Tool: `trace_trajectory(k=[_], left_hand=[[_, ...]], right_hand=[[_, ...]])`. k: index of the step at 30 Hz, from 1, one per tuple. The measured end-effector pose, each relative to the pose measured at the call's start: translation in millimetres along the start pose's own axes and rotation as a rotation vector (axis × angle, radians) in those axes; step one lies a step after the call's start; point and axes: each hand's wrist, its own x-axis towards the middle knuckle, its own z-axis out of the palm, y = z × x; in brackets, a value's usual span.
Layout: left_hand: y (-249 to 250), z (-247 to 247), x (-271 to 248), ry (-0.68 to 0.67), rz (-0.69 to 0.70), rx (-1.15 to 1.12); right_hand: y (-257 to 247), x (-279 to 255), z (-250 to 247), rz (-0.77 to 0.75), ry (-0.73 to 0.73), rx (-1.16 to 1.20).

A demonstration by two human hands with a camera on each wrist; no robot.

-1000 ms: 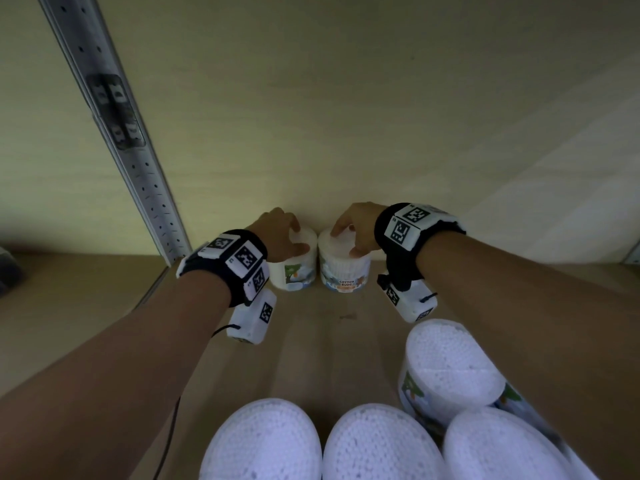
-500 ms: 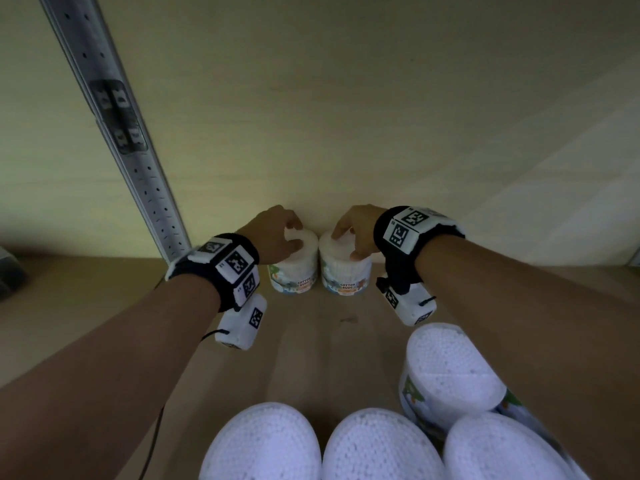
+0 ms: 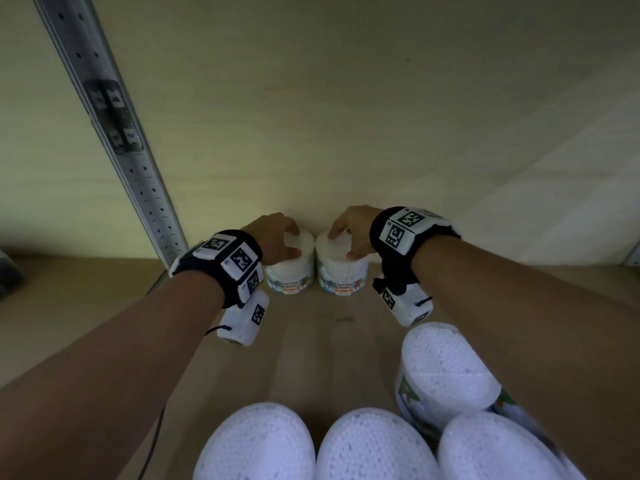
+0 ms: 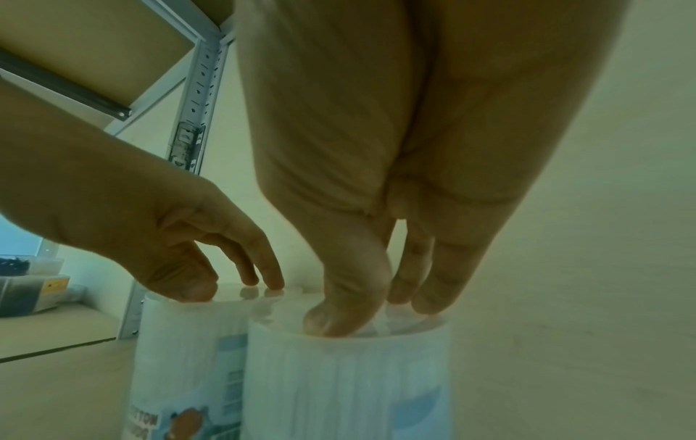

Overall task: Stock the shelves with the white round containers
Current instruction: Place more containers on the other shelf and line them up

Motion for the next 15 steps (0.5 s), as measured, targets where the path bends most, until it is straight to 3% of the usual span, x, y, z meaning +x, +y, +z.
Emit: trace_trajectory(k=[15], left_hand=[[-4.3,-7.6,-9.0,-0.059,0.065,-0.021]], right_hand=[[-5.7,2.5,-3.3,0.008,-0.073,-0.066]])
